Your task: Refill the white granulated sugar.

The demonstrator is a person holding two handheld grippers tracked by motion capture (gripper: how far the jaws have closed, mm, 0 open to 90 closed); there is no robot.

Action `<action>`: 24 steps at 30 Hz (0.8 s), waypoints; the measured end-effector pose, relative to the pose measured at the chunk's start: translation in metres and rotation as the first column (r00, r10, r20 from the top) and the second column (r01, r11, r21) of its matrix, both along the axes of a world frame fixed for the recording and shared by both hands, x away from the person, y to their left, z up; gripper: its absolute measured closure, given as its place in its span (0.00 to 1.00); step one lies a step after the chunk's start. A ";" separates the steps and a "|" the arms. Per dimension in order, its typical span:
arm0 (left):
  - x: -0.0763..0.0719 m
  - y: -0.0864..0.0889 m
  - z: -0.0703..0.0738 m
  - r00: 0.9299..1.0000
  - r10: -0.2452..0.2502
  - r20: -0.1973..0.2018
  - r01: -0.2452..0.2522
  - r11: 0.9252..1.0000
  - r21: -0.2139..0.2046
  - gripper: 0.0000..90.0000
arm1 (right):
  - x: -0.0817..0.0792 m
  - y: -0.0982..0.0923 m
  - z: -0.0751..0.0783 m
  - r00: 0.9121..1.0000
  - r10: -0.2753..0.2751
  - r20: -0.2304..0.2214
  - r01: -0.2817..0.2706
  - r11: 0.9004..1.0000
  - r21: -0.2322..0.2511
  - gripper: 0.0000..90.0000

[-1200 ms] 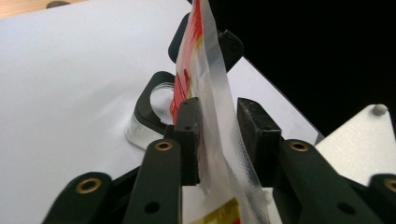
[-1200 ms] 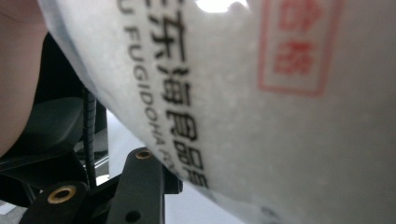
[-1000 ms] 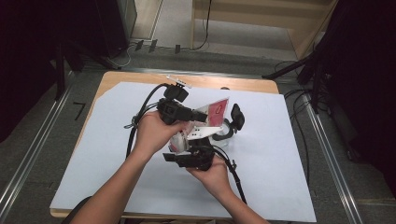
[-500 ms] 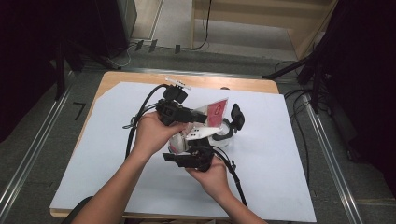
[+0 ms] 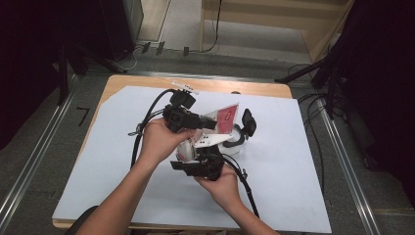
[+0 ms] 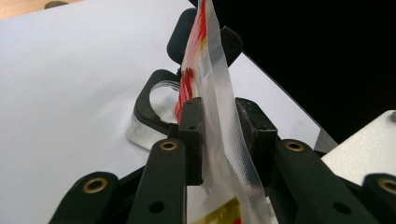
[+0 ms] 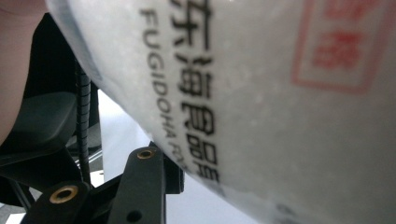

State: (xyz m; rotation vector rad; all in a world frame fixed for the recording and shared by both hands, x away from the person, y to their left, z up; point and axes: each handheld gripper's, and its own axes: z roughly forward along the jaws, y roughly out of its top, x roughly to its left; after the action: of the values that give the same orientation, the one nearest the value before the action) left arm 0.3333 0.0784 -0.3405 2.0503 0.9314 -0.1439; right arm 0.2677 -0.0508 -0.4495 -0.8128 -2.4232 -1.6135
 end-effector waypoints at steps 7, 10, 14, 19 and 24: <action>-0.002 0.002 0.003 1.000 0.004 0.002 -0.004 1.000 -0.003 0.82 | -0.002 0.000 0.003 1.000 0.004 0.023 -0.004 1.000 -0.009 0.70; -0.002 0.001 0.003 1.000 0.011 -0.001 -0.011 1.000 -0.003 0.83 | -0.002 0.001 0.003 1.000 0.005 0.022 -0.005 1.000 -0.010 0.70; -0.002 0.000 0.002 1.000 0.011 0.004 -0.011 1.000 0.000 0.84 | -0.001 0.001 0.002 1.000 0.006 0.017 -0.006 1.000 -0.011 0.69; -0.001 0.000 0.001 1.000 0.016 -0.004 -0.016 1.000 0.002 0.84 | -0.001 0.001 0.001 1.000 0.006 0.022 -0.005 1.000 -0.021 0.69; 0.000 0.000 -0.001 1.000 0.012 -0.007 -0.012 1.000 -0.006 0.82 | -0.001 0.001 0.001 1.000 0.005 0.016 -0.005 1.000 -0.013 0.70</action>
State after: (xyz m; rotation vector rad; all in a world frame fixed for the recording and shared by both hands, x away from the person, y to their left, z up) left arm 0.3336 0.0784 -0.3411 2.0400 0.9460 -0.1476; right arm 0.2662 -0.0502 -0.4484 -0.7988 -2.4469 -1.6101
